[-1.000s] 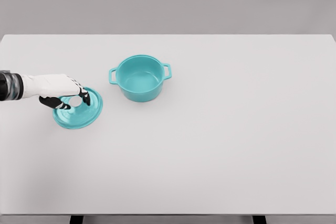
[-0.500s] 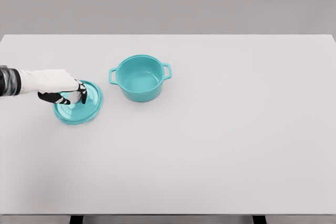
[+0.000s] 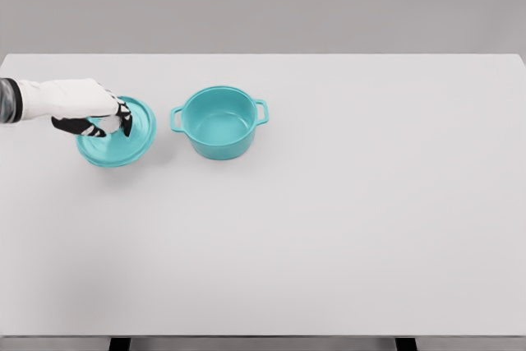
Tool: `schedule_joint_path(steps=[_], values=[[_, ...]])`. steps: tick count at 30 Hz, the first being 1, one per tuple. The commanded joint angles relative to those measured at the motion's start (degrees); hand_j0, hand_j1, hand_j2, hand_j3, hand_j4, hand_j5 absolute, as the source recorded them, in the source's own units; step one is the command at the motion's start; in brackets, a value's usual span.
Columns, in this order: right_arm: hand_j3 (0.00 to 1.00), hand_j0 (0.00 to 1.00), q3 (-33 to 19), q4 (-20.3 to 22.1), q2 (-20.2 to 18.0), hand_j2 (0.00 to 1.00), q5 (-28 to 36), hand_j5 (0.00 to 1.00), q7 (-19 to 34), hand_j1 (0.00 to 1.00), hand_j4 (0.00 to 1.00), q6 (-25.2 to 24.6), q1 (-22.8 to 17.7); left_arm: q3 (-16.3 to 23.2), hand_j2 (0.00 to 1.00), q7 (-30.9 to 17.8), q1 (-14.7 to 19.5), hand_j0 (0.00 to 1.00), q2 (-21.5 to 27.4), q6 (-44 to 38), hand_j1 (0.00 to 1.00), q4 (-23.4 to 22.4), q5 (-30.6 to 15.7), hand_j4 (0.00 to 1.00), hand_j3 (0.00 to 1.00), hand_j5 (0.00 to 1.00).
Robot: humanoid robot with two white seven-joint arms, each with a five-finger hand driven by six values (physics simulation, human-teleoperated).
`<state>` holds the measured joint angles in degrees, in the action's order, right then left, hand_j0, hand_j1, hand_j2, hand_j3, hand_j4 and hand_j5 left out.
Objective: Cover the pot with left arm
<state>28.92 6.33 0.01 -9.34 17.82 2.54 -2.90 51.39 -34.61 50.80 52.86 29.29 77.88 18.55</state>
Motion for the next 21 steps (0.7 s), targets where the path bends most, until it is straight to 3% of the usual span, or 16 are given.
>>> schedule_joint_path(steps=[1, 13, 21], values=[[1.00, 1.00, 0.00, 0.00, -0.01, 1.00, 0.02, 1.00, 0.02, 1.00, 1.00, 0.01, 0.00, -0.06, 0.52, -0.01, 0.18, 0.52, -0.04, -0.11, 0.52, 0.00, -0.27, 0.52, 0.52, 0.52], [1.00, 1.00, 0.00, 0.00, -0.01, 1.00, 0.02, 1.00, 0.02, 1.00, 1.00, 0.01, 0.00, -0.06, 0.52, -0.10, 2.81, 0.52, -0.92, -0.20, 0.52, 0.17, -1.94, 0.52, 0.52, 0.52], [1.00, 1.00, 0.00, 0.00, -0.01, 1.00, 0.02, 1.00, 0.02, 1.00, 1.00, 0.01, 0.00, -0.06, 0.52, -0.10, 3.78, 0.52, -5.05, -0.46, 0.52, 0.17, -2.03, 0.52, 0.52, 0.52]])
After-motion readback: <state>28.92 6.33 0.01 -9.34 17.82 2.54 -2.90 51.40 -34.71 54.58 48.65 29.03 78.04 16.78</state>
